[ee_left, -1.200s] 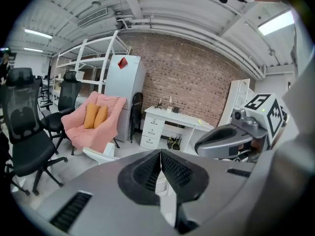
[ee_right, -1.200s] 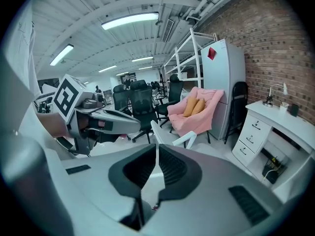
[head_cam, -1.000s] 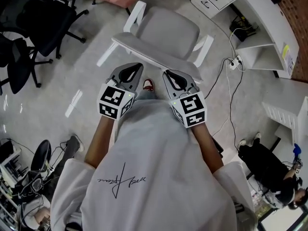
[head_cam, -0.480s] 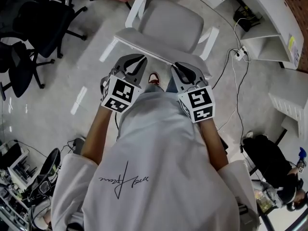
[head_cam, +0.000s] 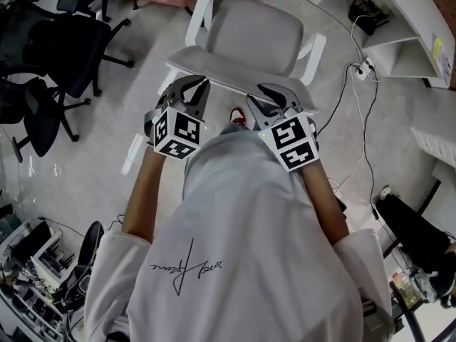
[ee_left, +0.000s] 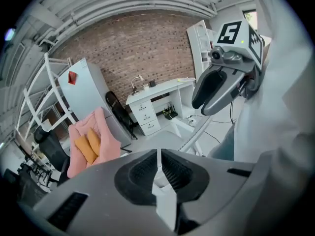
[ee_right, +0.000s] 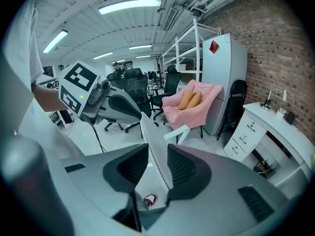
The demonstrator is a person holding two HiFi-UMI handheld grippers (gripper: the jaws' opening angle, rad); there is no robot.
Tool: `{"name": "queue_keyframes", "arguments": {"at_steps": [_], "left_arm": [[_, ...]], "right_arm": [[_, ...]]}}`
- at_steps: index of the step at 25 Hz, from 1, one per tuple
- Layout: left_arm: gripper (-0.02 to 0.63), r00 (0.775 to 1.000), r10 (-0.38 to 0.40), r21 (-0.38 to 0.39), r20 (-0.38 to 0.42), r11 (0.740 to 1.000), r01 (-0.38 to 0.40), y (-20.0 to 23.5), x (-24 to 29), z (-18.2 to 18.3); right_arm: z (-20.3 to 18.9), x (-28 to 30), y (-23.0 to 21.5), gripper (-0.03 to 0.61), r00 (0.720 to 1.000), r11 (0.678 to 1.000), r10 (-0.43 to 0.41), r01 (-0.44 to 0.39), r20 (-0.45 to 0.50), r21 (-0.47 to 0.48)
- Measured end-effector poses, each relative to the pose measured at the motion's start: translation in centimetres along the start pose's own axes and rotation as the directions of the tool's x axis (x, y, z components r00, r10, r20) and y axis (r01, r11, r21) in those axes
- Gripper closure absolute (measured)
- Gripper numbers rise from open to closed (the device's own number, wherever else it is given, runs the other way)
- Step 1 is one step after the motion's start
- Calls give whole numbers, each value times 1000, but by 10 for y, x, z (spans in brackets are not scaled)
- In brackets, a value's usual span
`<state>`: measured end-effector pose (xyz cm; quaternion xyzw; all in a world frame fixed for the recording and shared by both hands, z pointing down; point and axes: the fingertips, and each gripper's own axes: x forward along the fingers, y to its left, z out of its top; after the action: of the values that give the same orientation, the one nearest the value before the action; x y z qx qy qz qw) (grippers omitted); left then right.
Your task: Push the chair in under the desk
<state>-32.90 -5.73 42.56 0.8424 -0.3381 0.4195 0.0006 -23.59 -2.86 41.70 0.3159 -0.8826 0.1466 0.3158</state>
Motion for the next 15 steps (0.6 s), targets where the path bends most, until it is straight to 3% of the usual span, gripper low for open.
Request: {"name": "queue_keyframes", "arguments": {"at_steps": [3, 5, 9, 15], "left_arm": [[596, 1000, -22, 67, -22, 997, 24, 0, 7, 1], [549, 998, -52, 122, -44, 991, 57, -4, 12, 0], [511, 989, -98, 240, -108, 963, 122, -13, 18, -6], [506, 978, -81, 345, -191, 928, 144, -11, 30, -23]], "right_arm": [[-8, 2, -1, 449, 998, 1000, -1, -1, -63, -24], [-15, 2, -4, 446, 995, 999, -8, 5, -99, -37], [-32, 2, -6, 445, 988, 996, -24, 11, -154, -85], [-52, 9, -7, 445, 975, 990, -29, -2, -222, -138]]}}
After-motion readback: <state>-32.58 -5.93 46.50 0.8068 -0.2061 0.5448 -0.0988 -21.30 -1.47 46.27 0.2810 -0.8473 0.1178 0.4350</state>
